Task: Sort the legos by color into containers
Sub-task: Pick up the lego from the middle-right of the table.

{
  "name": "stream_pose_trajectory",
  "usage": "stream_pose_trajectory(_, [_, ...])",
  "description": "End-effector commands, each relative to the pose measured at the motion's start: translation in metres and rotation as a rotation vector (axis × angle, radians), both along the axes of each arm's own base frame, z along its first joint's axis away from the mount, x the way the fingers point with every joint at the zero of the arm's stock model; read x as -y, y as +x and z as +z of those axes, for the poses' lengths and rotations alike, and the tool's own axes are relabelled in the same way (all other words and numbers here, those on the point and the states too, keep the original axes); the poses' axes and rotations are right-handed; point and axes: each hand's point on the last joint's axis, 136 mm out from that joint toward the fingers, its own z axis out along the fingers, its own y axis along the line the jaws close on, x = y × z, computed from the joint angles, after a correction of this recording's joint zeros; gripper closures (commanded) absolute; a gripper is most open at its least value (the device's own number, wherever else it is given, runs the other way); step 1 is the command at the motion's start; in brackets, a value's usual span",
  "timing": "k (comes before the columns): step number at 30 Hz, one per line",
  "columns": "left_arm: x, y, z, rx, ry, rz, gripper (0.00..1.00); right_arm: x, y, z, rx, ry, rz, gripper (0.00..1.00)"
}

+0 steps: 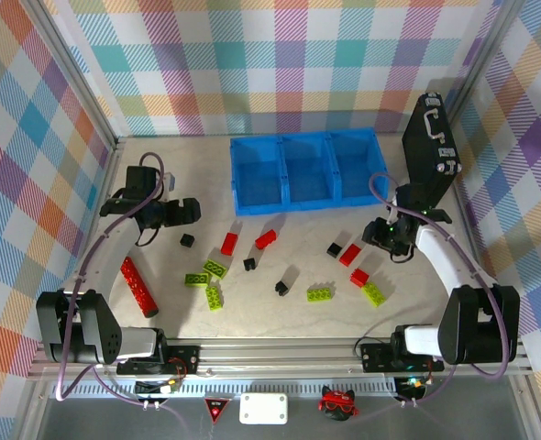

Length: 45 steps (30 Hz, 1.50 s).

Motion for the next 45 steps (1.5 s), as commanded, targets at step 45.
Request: stream_pose_trajectory(45, [-0.022, -0.001, 0.008, 0.016, 0.083, 0.030, 0.02, -0.052, 0.011, -0.067, -0.207, -0.166, -0.085, 0.55])
